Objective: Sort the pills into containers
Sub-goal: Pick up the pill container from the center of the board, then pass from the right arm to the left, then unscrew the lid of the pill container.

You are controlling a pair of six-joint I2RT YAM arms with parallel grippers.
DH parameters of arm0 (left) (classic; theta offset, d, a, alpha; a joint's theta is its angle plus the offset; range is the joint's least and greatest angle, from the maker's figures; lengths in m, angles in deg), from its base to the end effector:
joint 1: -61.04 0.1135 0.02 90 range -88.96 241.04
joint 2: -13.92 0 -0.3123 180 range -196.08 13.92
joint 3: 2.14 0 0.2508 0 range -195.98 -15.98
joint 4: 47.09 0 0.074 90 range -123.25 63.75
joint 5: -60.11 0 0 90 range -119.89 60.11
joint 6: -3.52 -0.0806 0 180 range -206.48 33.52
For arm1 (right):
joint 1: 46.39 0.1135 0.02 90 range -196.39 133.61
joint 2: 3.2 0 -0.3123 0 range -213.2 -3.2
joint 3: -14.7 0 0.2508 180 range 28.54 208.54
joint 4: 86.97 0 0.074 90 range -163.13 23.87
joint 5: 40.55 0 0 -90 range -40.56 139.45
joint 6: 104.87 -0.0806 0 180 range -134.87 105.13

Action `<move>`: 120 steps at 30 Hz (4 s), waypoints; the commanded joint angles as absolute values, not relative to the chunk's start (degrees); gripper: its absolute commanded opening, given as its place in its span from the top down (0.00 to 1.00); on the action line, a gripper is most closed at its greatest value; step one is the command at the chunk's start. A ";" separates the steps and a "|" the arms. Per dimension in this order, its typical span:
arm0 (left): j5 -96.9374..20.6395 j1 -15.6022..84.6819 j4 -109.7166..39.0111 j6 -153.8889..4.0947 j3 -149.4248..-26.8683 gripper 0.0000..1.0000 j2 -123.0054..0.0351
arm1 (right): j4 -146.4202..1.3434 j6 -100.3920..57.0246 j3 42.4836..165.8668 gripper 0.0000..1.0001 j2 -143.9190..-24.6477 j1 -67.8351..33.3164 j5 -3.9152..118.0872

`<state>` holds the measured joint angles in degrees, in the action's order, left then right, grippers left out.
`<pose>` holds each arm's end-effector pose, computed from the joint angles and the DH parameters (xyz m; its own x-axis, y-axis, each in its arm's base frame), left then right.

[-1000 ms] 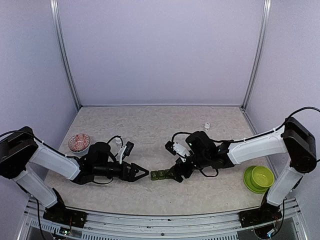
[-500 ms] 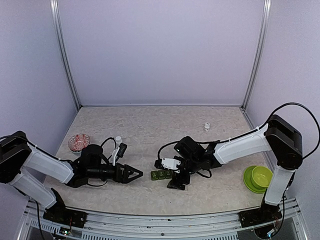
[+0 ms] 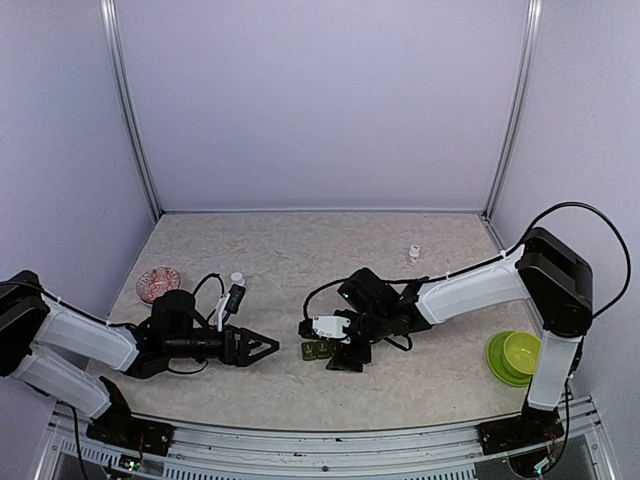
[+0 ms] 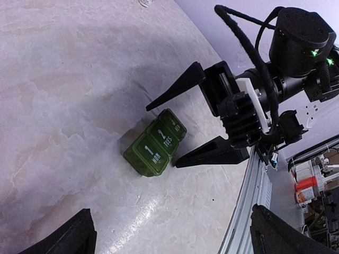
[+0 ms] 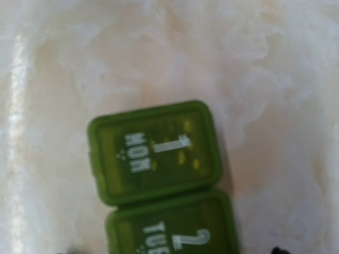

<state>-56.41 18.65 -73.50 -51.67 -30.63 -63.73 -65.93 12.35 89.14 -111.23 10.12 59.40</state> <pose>0.1618 -0.1964 0.1723 -0.7525 -0.0047 -0.6586 0.5819 0.4635 -0.6682 0.2170 0.3533 0.1466 0.0009 -0.8152 -0.5792 -0.9854 0.0981 -0.1395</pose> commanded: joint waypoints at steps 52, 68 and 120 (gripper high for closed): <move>-61.99 12.35 -77.43 -36.74 -45.01 0.01 -76.47 | -78.25 2.16 77.89 0.59 -96.63 21.46 40.88; -65.99 11.43 -84.84 -32.38 -46.29 0.23 -82.95 | -80.04 2.27 78.03 0.59 -97.84 23.55 38.22; -66.25 12.57 -89.91 -25.48 -43.24 0.76 -81.73 | -85.71 6.99 69.76 0.03 -88.97 27.35 25.75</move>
